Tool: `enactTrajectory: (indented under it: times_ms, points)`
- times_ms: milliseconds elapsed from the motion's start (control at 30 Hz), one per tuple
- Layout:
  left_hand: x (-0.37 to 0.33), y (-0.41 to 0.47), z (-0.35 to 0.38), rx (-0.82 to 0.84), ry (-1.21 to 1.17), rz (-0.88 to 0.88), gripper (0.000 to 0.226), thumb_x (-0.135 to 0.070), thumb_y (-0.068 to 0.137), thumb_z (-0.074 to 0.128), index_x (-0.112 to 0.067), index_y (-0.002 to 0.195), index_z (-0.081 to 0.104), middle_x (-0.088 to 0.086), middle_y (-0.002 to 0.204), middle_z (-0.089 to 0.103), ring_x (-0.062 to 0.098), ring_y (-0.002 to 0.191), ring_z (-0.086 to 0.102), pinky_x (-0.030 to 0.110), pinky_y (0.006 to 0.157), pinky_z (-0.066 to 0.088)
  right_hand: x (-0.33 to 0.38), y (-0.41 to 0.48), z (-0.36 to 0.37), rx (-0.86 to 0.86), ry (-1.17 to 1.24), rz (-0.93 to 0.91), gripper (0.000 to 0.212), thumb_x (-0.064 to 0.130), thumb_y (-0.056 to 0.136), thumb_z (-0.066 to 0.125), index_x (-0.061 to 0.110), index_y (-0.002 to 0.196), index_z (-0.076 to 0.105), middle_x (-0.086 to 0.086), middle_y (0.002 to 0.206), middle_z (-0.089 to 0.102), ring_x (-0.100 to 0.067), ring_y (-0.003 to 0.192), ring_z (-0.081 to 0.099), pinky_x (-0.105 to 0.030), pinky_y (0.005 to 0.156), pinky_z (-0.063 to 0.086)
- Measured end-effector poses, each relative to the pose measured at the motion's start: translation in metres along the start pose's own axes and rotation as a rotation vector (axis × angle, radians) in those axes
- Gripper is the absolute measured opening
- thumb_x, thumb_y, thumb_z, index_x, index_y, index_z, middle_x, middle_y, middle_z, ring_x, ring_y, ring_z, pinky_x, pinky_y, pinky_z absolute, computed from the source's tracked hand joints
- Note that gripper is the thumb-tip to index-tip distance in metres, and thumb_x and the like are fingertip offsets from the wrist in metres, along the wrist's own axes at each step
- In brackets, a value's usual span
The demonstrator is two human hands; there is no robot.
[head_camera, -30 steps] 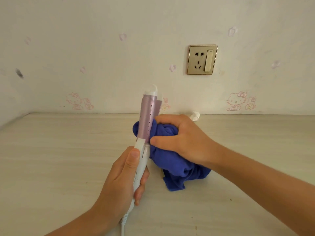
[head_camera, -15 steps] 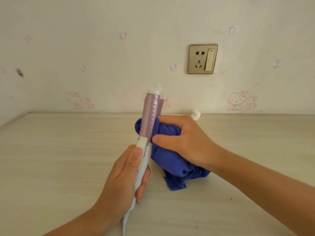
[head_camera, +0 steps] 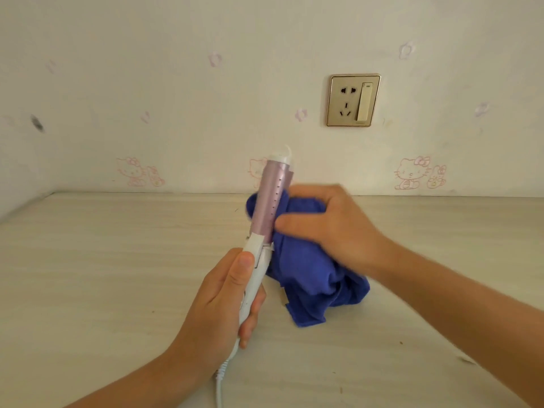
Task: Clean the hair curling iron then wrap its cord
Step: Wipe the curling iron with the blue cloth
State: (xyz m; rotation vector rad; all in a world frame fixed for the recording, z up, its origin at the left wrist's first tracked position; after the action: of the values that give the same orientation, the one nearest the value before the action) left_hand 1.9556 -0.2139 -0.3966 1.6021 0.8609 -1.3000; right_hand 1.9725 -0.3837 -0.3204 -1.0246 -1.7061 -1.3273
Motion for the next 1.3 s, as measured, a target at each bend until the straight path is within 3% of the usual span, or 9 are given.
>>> enactTrajectory:
  times_ms: [300, 467, 567, 733, 900, 1033, 1167, 1233, 1300]
  points:
    - [0.003, 0.005, -0.001, 0.013, 0.021, 0.007, 0.051, -0.069, 0.089, 0.047, -0.019, 0.091, 0.058, 0.007, 0.062, 0.054, 0.015, 0.034, 0.037, 0.023, 0.036, 0.033, -0.006, -0.003, 0.0, 0.062, -0.101, -0.007, 0.021, 0.001, 0.09, 0.072, 0.01, 0.108, 0.078, -0.004, 0.102, 0.079, -0.019, 0.096, 0.075, -0.026, 0.088, 0.06]
    - [0.003, 0.004, 0.001, 0.052, 0.087, -0.002, 0.06, -0.069, 0.089, 0.049, -0.01, 0.097, 0.055, 0.007, 0.062, 0.05, 0.016, 0.036, 0.037, 0.023, 0.037, 0.033, 0.004, 0.002, -0.033, -0.124, -0.164, -0.06, 0.019, -0.001, 0.09, 0.069, 0.012, 0.102, 0.078, -0.005, 0.096, 0.078, -0.013, 0.09, 0.074, -0.023, 0.081, 0.059]
    - [-0.002, 0.006, 0.0, 0.087, 0.113, 0.014, 0.057, -0.068, 0.087, 0.054, -0.013, 0.102, 0.06, 0.005, 0.06, 0.046, 0.017, 0.038, 0.035, 0.023, 0.037, 0.031, 0.022, -0.002, -0.066, -0.267, -0.244, -0.142, 0.028, 0.0, 0.088, 0.069, 0.02, 0.105, 0.077, 0.007, 0.096, 0.079, -0.006, 0.091, 0.073, -0.018, 0.081, 0.055]
    - [-0.023, 0.027, -0.019, 0.114, 0.471, 0.192, 0.036, -0.067, 0.084, 0.059, -0.038, 0.106, 0.062, -0.006, 0.056, 0.053, 0.008, 0.043, 0.041, 0.025, 0.044, 0.035, 0.044, -0.007, -0.124, -0.459, -0.479, -0.192, 0.029, 0.007, 0.089, 0.066, 0.022, 0.113, 0.074, 0.011, 0.104, 0.075, -0.004, 0.098, 0.07, -0.016, 0.087, 0.052]
    - [-0.031, 0.057, -0.04, 0.188, 1.036, 0.388, 0.052, -0.081, 0.076, 0.057, -0.047, 0.115, 0.052, -0.028, 0.074, 0.063, 0.001, 0.063, 0.059, 0.016, 0.05, 0.035, 0.053, -0.015, -0.175, -0.589, -0.613, -0.177, 0.031, 0.016, 0.09, 0.063, 0.033, 0.114, 0.071, 0.026, 0.1, 0.072, 0.004, 0.096, 0.066, -0.013, 0.086, 0.051]
    - [-0.015, 0.073, -0.05, 0.249, 1.196, 0.441, 0.053, -0.084, 0.075, 0.055, -0.044, 0.11, 0.057, -0.022, 0.067, 0.061, 0.0, 0.068, 0.059, 0.017, 0.055, 0.035, 0.022, -0.025, -0.19, -0.476, -0.726, -0.017, 0.032, 0.025, 0.091, 0.059, 0.042, 0.117, 0.069, 0.02, 0.106, 0.073, -0.003, 0.1, 0.067, -0.026, 0.089, 0.055]
    - [-0.002, 0.076, -0.05, 0.266, 1.223, 0.438, 0.049, -0.084, 0.077, 0.054, -0.043, 0.104, 0.058, -0.025, 0.076, 0.062, 0.002, 0.071, 0.059, 0.019, 0.059, 0.039, -0.032, -0.046, -0.183, -0.23, -0.795, 0.207, 0.033, 0.033, 0.091, 0.059, 0.048, 0.12, 0.064, 0.021, 0.112, 0.071, -0.006, 0.104, 0.064, -0.03, 0.091, 0.052]
    - [0.0, 0.077, -0.048, 0.259, 1.242, 0.425, 0.054, -0.088, 0.077, 0.049, -0.041, 0.104, 0.058, -0.023, 0.082, 0.063, 0.001, 0.07, 0.058, 0.024, 0.064, 0.046, -0.054, -0.059, -0.177, -0.113, -0.856, 0.292, 0.023, 0.045, 0.086, 0.059, 0.048, 0.107, 0.065, 0.024, 0.1, 0.068, -0.013, 0.095, 0.064, -0.03, 0.082, 0.05]
    - [0.001, 0.077, -0.047, 0.264, 1.266, 0.409, 0.059, -0.091, 0.076, 0.045, -0.041, 0.105, 0.057, -0.022, 0.089, 0.063, 0.001, 0.073, 0.059, 0.029, 0.068, 0.05, -0.063, -0.068, -0.175, -0.091, -0.83, 0.305, 0.019, 0.045, 0.085, 0.062, 0.052, 0.103, 0.063, 0.03, 0.097, 0.064, -0.008, 0.095, 0.062, -0.025, 0.079, 0.046]
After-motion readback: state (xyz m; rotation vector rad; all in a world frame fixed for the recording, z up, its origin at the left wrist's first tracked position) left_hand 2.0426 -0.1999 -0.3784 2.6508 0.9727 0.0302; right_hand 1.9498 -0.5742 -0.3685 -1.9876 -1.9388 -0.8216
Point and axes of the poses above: each hand's wrist, its own y-axis towards the middle knuckle, its own z-axis out of the palm, x = y × z, the point moved 7 cm from there along y, towards the middle knuckle
